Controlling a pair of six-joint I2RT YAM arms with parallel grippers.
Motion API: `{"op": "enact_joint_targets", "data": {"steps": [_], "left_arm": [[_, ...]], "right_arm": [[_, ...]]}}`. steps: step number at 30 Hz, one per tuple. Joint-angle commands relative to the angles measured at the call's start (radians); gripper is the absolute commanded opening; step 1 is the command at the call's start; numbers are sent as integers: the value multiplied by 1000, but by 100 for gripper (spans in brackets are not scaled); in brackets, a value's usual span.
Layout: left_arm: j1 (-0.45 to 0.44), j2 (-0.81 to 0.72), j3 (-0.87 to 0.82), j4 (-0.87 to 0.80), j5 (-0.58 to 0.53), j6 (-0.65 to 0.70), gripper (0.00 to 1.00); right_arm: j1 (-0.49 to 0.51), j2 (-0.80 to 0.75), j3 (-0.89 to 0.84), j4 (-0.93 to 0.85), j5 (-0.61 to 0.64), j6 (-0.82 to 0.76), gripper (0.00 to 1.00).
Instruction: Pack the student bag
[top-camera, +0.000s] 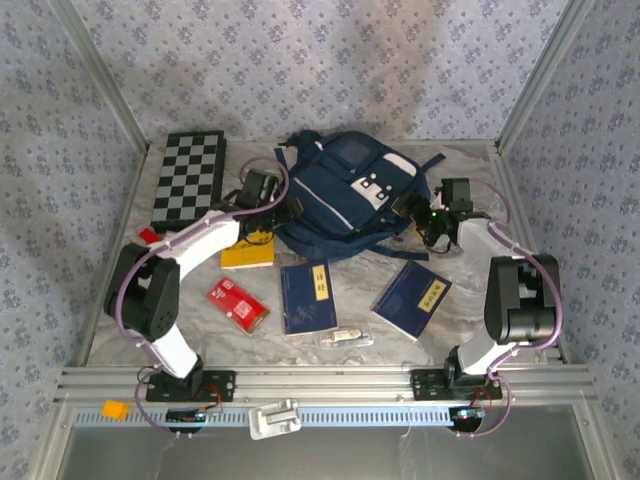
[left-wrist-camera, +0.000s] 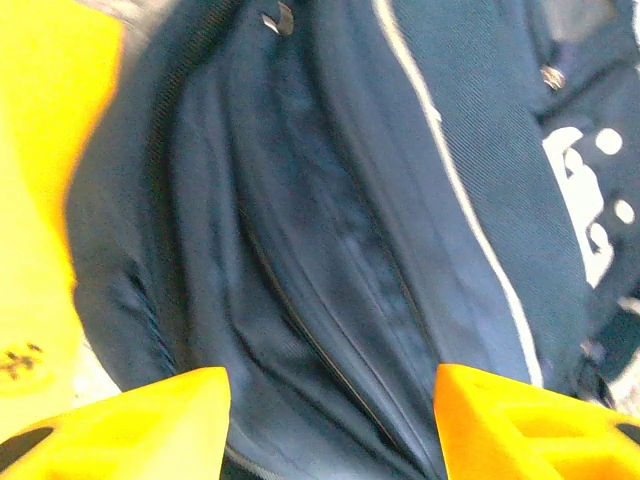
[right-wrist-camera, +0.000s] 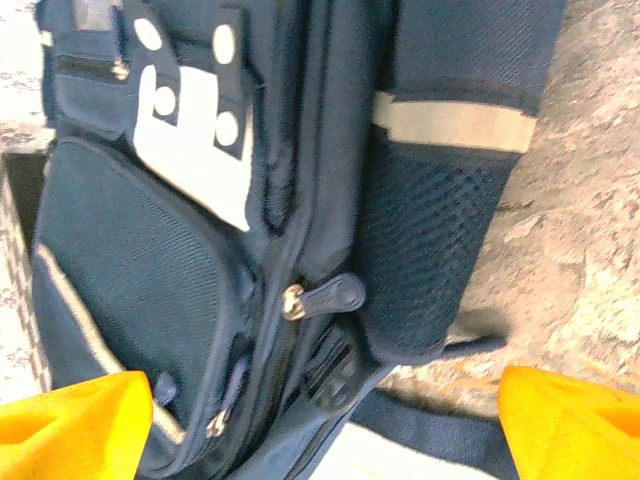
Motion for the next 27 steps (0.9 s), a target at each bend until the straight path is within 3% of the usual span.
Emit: {"op": "enact_joint_targets", "data": {"steps": [1, 6, 11, 16, 24, 27], "left_arm": [[-55, -79, -67, 1, 12, -57, 57], [-128, -124, -148, 47, 11, -123, 59], [-155, -43, -136, 128, 89, -123, 61], [-155, 36, -115, 173, 76, -99, 61], [-114, 148, -36, 224, 71, -34, 61], [-100, 180, 9, 241, 67, -3, 61]], "right_arm": [[-7, 74, 67, -36, -22, -34, 86], [1, 169, 117, -8, -23, -27, 83], [21, 242, 140, 43, -10, -13, 75], [19, 262, 110, 129, -20, 28, 56], [-5, 200, 46, 192, -41, 53, 6], [-18, 154, 19, 200, -59, 61, 0]]}}
